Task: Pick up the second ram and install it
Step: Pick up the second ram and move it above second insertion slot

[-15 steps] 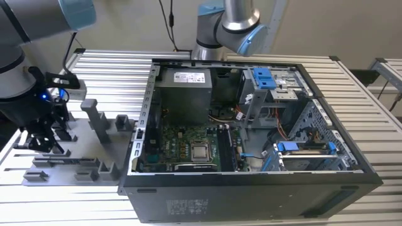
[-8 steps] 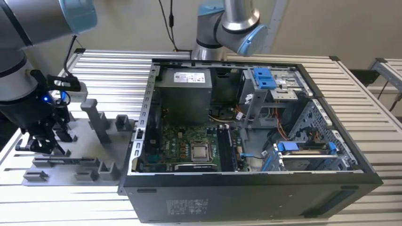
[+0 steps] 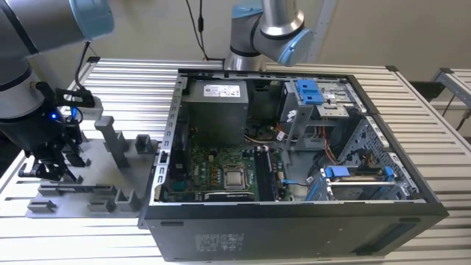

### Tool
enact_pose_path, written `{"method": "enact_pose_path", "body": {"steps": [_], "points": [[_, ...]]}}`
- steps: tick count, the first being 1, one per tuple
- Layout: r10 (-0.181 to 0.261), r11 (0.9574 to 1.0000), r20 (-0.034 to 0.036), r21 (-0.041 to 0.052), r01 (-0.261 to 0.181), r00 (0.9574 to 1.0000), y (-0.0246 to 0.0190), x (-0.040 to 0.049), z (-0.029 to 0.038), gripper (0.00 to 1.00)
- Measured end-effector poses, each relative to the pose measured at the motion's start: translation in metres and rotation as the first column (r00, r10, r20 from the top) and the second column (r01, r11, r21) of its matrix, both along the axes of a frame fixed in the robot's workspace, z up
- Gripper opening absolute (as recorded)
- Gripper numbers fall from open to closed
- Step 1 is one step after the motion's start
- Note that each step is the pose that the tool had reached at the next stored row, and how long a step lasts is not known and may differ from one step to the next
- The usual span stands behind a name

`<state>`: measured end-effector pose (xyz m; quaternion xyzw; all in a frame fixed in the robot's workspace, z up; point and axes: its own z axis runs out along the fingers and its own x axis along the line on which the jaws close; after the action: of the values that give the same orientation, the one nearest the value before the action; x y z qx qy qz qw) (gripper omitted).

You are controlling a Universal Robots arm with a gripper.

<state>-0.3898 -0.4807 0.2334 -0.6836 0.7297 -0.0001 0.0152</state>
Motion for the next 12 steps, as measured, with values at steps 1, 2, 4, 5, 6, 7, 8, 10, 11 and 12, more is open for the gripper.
{"method": "enact_pose_path", "body": {"steps": [1, 2, 4, 5, 6, 7, 8, 10, 11, 12], "points": [[0.0, 1.0, 0.0, -0.0002, 0.0, 1.0, 0.0, 0.0, -0.0003, 0.42], [0.0, 1.0, -0.0002, -0.0003, 0.0, 1.0, 0.0, 0.0, -0.0005, 0.42], [0.0, 1.0, -0.0003, -0.0003, 0.0, 1.0, 0.0, 0.0, -0.0012, 0.42], [0.0, 1.0, -0.0003, -0.0003, 0.0, 1.0, 0.0, 0.0, -0.0016, 0.42], [0.0, 1.0, -0.0005, -0.0002, 0.0, 1.0, 0.0, 0.0, -0.0019, 0.42], [0.0, 1.0, -0.0012, -0.0003, 0.0, 1.0, -0.0001, 0.0001, -0.0022, 0.42], [0.0, 1.0, -0.002, -0.0003, 0.0, 1.0, -0.0001, 0.0001, -0.0025, 0.42], [0.0, 1.0, -0.0038, -0.0003, 0.0, 1.0, -0.0001, 0.0, -0.0032, 0.42], [0.0, 1.0, -0.0048, -0.0004, 0.0, 1.0, -0.0001, 0.0, -0.0035, 0.42], [0.0, 1.0, -0.0056, -0.0004, 0.0, 1.0, -0.0001, 0.0, -0.0038, 0.42]]}}
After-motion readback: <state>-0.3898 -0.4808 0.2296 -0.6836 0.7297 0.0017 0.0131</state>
